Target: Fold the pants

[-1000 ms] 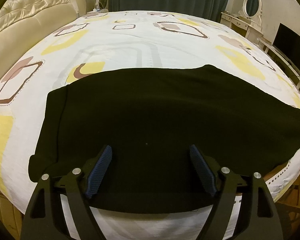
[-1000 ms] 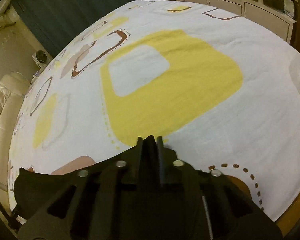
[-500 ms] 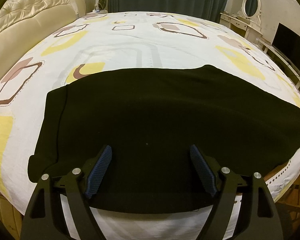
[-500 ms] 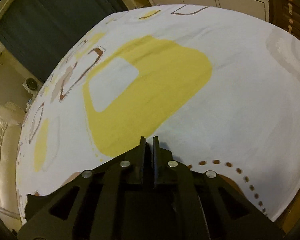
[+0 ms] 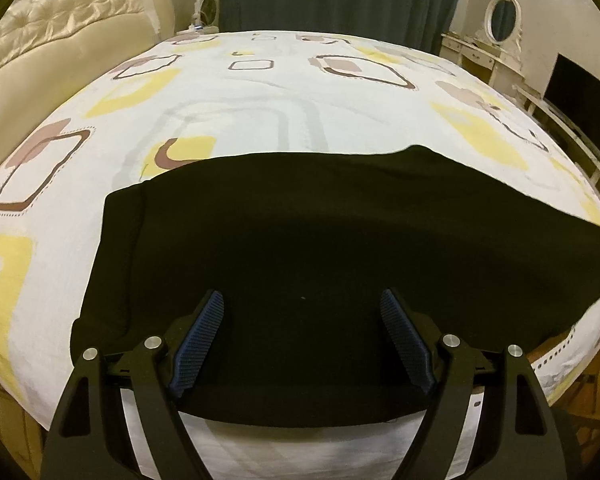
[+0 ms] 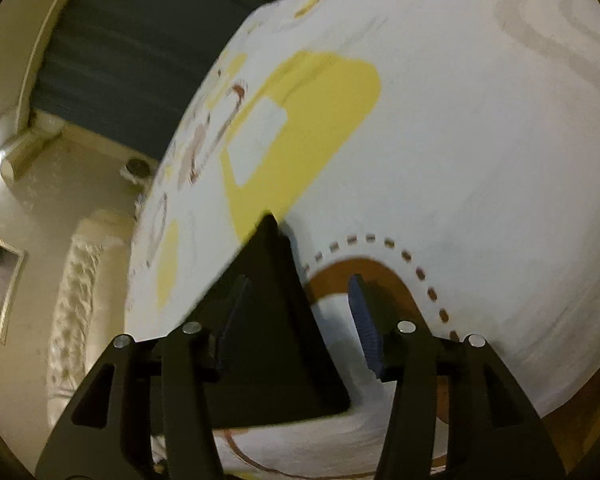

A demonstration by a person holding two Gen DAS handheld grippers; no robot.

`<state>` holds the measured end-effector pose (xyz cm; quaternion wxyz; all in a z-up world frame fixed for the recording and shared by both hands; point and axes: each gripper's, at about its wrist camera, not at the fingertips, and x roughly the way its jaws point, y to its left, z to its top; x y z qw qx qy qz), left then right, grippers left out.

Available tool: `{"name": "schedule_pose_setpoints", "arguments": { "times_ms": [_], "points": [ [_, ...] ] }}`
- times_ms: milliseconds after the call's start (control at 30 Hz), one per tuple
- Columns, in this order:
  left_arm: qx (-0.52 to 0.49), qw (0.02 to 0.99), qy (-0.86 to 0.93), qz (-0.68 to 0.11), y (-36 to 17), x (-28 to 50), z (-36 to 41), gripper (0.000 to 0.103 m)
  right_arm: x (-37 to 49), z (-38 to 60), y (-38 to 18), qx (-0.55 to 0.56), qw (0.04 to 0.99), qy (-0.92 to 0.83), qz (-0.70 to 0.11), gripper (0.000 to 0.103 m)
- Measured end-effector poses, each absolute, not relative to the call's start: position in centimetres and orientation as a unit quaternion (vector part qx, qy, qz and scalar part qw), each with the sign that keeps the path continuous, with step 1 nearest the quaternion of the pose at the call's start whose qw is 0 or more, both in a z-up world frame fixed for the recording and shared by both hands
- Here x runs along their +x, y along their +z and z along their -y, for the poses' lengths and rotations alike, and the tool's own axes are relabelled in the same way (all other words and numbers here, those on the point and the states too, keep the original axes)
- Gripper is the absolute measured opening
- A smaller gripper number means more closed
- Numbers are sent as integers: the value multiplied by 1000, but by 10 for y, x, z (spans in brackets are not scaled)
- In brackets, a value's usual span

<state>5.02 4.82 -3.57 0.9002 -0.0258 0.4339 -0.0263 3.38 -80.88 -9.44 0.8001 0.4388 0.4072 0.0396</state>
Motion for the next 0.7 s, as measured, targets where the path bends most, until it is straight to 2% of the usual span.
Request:
{"name": "schedule_pose_setpoints", "arguments": {
  "times_ms": [133, 267, 300, 367, 467, 700],
  "points": [
    [-32, 900, -19, -434, -35, 50, -52, 80, 46, 788, -102, 426, 793, 70, -429, 63],
    [-31, 901, -14, -433, -33, 50, -56, 80, 61, 768, -97, 385, 796, 79, -461, 62],
    [-33, 901, -12, -433, -33, 50, -57, 80, 64, 763, -95, 372, 799, 75, -467, 56],
    [-36, 900, -9, -434, -32, 50, -60, 80, 66, 757, -93, 362, 796, 78, -479, 23],
    [-38, 899, -5, -436, -31, 50, -62, 80, 67, 739, -92, 327, 798, 79, -500, 20],
    [-35, 898, 2, -438, -25, 49, -66, 80, 56, 722, -64, 327, 823, 46, -463, 18]
  ]
}}
